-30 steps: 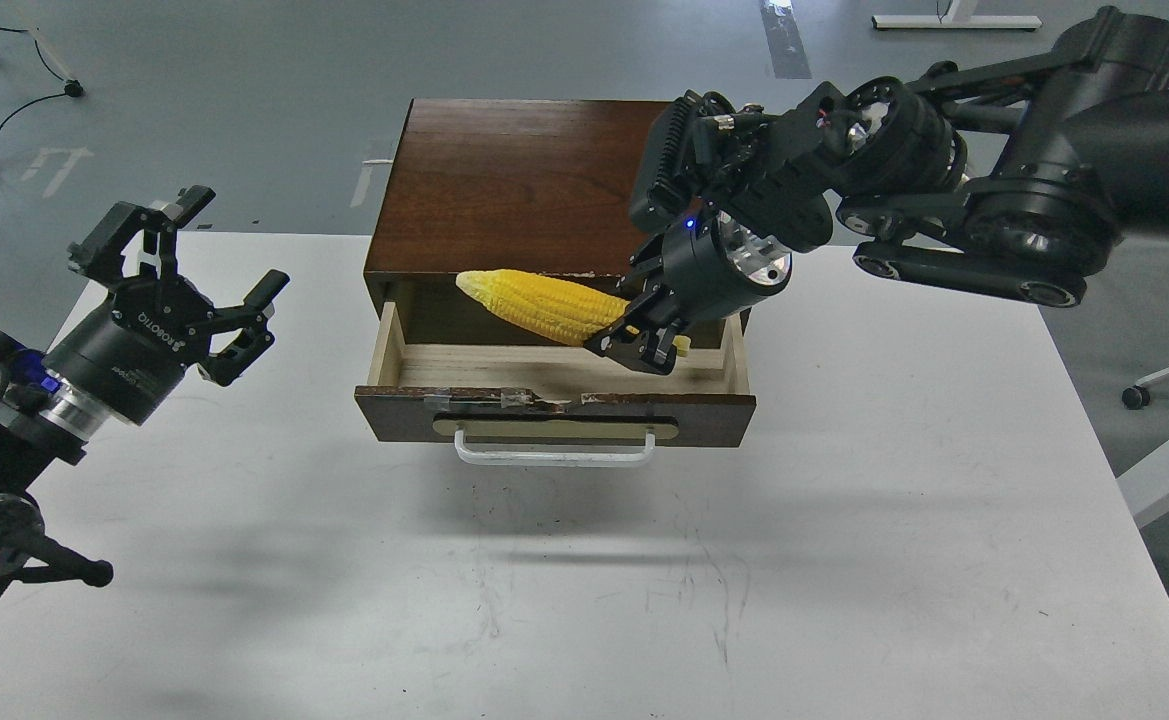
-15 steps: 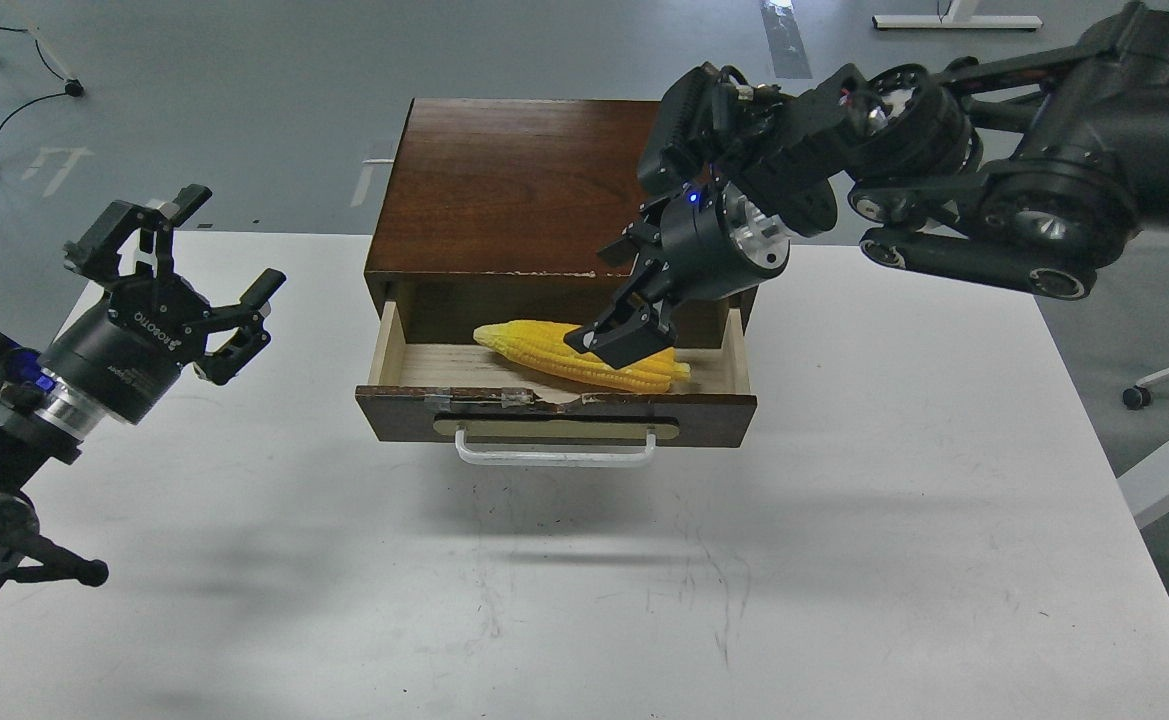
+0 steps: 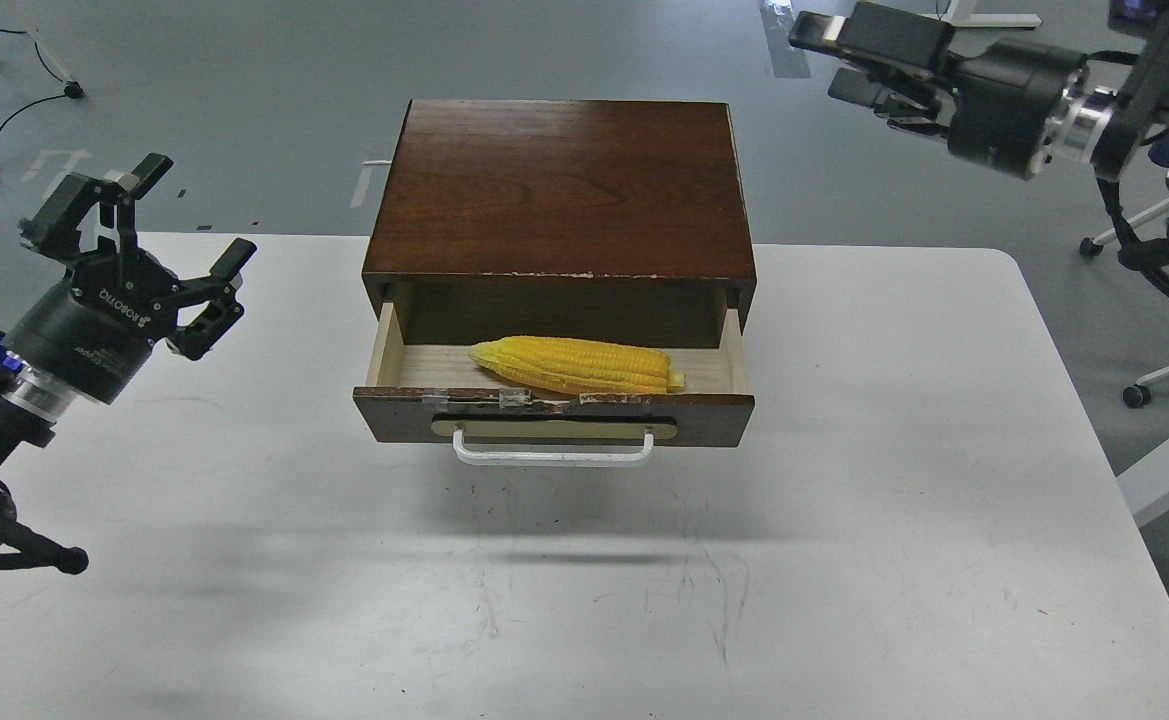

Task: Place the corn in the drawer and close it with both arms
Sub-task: 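Open the right gripper and withdraw it from the drawer, then swing the left gripper down in front of the drawer handle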

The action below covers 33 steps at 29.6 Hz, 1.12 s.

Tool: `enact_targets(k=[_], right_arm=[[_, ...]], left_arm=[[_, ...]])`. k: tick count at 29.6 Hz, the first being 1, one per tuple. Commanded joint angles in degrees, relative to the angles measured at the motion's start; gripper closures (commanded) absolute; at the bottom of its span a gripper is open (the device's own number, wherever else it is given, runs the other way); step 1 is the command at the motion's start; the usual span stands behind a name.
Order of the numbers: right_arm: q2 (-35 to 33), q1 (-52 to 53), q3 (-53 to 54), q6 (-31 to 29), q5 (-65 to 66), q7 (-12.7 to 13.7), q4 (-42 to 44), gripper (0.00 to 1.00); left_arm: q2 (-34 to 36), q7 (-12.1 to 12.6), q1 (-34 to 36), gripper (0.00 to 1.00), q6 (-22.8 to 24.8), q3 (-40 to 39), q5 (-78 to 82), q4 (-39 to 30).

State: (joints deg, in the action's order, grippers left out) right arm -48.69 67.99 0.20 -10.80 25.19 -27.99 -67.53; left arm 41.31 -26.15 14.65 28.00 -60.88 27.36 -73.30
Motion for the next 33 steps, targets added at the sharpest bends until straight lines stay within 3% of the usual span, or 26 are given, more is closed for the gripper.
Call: enact_targets(k=[1,6,10,18,26,29,31,32,33], right_arm=[[-0.70,-13.12,8.40,-0.01,-4.09,-0.01,0.30,0.01],[-0.18,-21.40,12.72,0.07,-5.59,-0.01,0.91,0.01],[-0.18,-23.25,12.81,0.07,-5.59,-0.01,1.00,0.01],[0.00,-23.43,12.81,0.07,-5.59,-0.01,1.62,0.01],[0.26,-24.48,12.72,0.07,-5.59,-0.01,1.62,0.01],[0.35,-24.92,12.72,0.07,-5.59,-0.01,1.62,0.01],[0.35,-25.27,12.81,0.07,-5.59,-0.01,1.62,0.01],[0.35,-25.36,12.81,0.07,-5.59,-0.01,1.70,0.01],[0.35,-25.36,12.81,0.07,-5.59,-0.01,1.70,0.01]], left_arm=[[1.58,-1.85,2.92,0.00,0.00,-0.73,6.46,-0.18],[2.46,-1.85,8.90,0.00,0.00,-0.73,15.69,-2.81],[1.85,-1.85,11.28,0.00,0.00,-0.82,26.85,-11.33],[-6.68,-1.85,12.25,0.00,0.00,1.37,49.08,-23.03],[-13.79,-1.85,13.83,0.03,0.00,17.37,65.97,-24.79],[-15.20,-1.85,13.39,0.11,0.00,19.21,68.43,-24.44],[-15.56,-1.85,12.86,0.27,0.00,20.71,68.44,-24.26],[-15.56,-1.85,12.77,0.41,0.00,22.02,68.18,-24.26],[-15.56,-1.85,12.77,0.41,0.00,22.03,68.18,-24.26]])
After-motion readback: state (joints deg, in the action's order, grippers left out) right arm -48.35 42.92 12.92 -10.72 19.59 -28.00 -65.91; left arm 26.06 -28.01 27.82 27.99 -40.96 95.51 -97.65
